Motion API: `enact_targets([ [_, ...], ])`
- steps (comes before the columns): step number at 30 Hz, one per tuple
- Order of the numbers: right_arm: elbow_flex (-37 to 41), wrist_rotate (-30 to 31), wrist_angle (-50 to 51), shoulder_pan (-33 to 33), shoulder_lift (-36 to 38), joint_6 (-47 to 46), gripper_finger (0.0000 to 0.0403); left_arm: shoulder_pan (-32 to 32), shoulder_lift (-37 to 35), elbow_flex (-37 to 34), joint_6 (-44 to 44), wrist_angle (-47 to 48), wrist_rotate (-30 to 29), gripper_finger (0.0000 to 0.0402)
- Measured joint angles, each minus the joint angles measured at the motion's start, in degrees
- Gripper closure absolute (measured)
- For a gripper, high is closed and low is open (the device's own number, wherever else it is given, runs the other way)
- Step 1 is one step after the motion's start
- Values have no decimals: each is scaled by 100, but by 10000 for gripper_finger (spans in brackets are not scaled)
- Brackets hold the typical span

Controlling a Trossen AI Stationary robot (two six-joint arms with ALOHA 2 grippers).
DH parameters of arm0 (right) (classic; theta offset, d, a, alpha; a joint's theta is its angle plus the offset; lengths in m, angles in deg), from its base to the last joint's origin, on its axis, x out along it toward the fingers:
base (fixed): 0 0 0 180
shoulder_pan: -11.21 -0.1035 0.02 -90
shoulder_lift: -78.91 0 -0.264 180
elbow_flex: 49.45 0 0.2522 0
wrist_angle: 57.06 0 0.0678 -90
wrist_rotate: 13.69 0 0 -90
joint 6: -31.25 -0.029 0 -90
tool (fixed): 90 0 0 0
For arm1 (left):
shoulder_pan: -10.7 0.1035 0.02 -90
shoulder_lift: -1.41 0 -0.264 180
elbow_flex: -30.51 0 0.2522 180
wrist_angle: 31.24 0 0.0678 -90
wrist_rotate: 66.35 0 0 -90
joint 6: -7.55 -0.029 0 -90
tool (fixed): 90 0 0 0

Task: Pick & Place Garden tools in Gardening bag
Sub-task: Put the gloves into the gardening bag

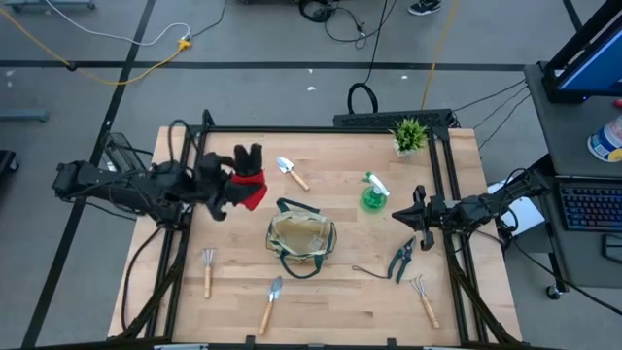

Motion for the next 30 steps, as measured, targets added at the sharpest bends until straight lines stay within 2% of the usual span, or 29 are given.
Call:
enact_targets([
  [5, 0, 0, 2, 1, 0, 2, 403, -173, 56, 0, -326, -819, 657, 323],
  [11, 0, 0, 4, 0, 0, 2, 403, -339, 136, 0, -746, -1774, 1779, 323],
  [15, 0, 2, 5, 0, 0, 2, 403, -468, 159, 0, -991, -2088, 2071, 323],
  [26, 1, 2, 7, 1, -1, 46, 403, -600, 166, 0, -1235, -2250, 2006, 323],
  [28, 0, 2, 7, 0, 0, 46, 403, -600, 168, 0, -1164, -2207, 1794, 323],
  [30, 0, 2, 7, 0, 0, 46, 403, -600, 157, 0, -897, -1964, 1250, 323],
])
